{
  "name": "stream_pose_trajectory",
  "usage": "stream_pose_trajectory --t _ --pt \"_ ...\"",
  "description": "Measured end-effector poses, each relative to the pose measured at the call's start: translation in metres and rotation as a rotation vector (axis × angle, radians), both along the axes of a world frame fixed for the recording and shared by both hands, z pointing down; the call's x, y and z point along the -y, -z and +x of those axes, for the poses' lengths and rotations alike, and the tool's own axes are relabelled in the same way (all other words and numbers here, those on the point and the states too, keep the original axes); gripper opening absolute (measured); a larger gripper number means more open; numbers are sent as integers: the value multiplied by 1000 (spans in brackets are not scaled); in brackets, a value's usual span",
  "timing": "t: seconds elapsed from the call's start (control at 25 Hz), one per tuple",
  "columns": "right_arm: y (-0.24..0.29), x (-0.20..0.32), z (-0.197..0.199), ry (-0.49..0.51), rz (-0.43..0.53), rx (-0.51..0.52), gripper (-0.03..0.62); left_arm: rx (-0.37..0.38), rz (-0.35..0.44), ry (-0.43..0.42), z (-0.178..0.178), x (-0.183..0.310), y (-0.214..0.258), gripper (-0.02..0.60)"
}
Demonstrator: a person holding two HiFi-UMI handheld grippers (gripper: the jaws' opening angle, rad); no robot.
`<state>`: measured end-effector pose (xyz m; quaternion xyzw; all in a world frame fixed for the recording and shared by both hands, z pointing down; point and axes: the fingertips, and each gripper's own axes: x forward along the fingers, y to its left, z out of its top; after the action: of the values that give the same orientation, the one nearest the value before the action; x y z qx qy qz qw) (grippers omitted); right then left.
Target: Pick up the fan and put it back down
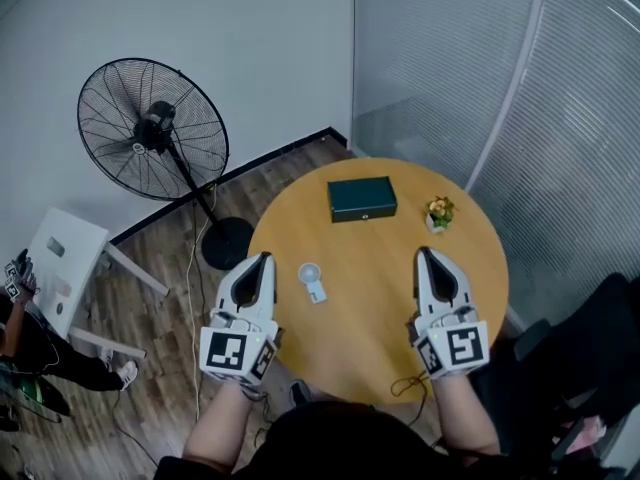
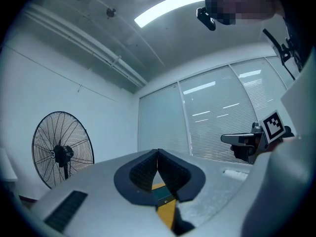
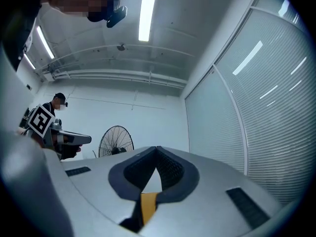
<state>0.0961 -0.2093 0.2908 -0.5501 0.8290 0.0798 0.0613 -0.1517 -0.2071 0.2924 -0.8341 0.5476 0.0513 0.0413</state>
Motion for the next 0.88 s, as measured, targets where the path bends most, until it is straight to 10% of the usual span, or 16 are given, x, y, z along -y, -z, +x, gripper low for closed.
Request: stream_pose_trajectory --t 0.88 --pt "-8 3 28 10 -23 66 5 -20 -36 -8 26 7 -8 7"
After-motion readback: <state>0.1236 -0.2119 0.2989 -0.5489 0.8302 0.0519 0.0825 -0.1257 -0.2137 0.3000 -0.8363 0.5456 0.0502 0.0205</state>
